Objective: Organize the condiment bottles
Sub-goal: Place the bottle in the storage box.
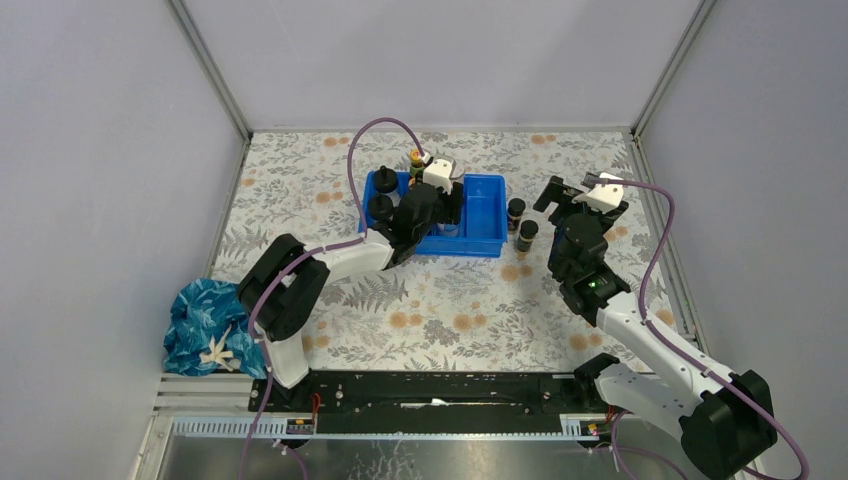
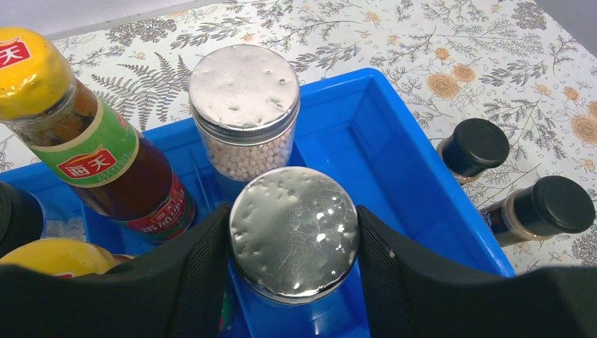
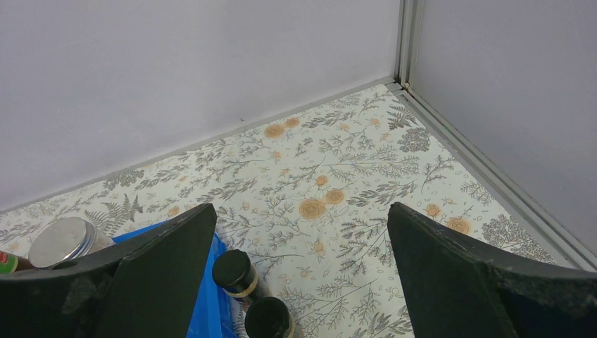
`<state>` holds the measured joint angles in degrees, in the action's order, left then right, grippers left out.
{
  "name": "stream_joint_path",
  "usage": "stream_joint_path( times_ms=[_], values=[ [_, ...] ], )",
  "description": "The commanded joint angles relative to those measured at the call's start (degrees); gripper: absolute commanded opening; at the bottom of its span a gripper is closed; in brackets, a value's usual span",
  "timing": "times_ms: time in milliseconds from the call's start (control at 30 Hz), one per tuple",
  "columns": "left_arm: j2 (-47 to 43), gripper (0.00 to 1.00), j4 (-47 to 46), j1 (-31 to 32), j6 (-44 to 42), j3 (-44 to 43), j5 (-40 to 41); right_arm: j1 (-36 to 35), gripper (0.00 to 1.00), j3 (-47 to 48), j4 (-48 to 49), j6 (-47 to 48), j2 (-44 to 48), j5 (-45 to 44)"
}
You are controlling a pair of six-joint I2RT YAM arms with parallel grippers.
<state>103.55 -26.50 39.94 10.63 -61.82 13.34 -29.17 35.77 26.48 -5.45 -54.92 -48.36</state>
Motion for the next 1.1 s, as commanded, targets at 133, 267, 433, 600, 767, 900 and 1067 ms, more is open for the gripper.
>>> stream_joint_path(
  times_ms=[133, 267, 433, 600, 767, 900, 1067],
  values=[
    [0.3, 0.78, -4.8, -0.8, 0.1, -0.4, 1.4, 0.4, 1.0, 0.2, 2.8, -0.4, -0.1, -0.4],
    [0.2, 0.86, -4.9, -0.8, 0.2, -0.4, 1.5, 0.4, 1.0, 0.3, 2.7, -0.4, 0.0, -0.4],
    [-0.3, 0.88, -4.8, -0.8, 0.2, -0.6, 1.3, 0.4, 1.0, 0.4, 2.5, -0.4, -0.1, -0.3],
    [-0.6, 0.88, -4.9, -0.8, 0.4, -0.7, 0.8, 0.3, 1.0, 0.5, 2.4, -0.4, -0.1, -0.2],
    [-1.5, 0.88, -5.2, -0.7, 1.2, -0.5, -0.3, 0.4, 1.0, 0.5, 2.3, -0.4, -0.2, -0.1],
    [-2.1, 0.88, -5.3, -0.5, 1.4, -0.7, -0.8, 0.4, 1.0, 0.7, 2.2, -0.4, -0.3, -0.1],
    [-3.0, 0.88, -4.7, 0.6, 0.5, -1.4, -0.5, 0.4, 1.0, 0.9, 2.2, -0.3, -0.1, -0.1]
  ],
)
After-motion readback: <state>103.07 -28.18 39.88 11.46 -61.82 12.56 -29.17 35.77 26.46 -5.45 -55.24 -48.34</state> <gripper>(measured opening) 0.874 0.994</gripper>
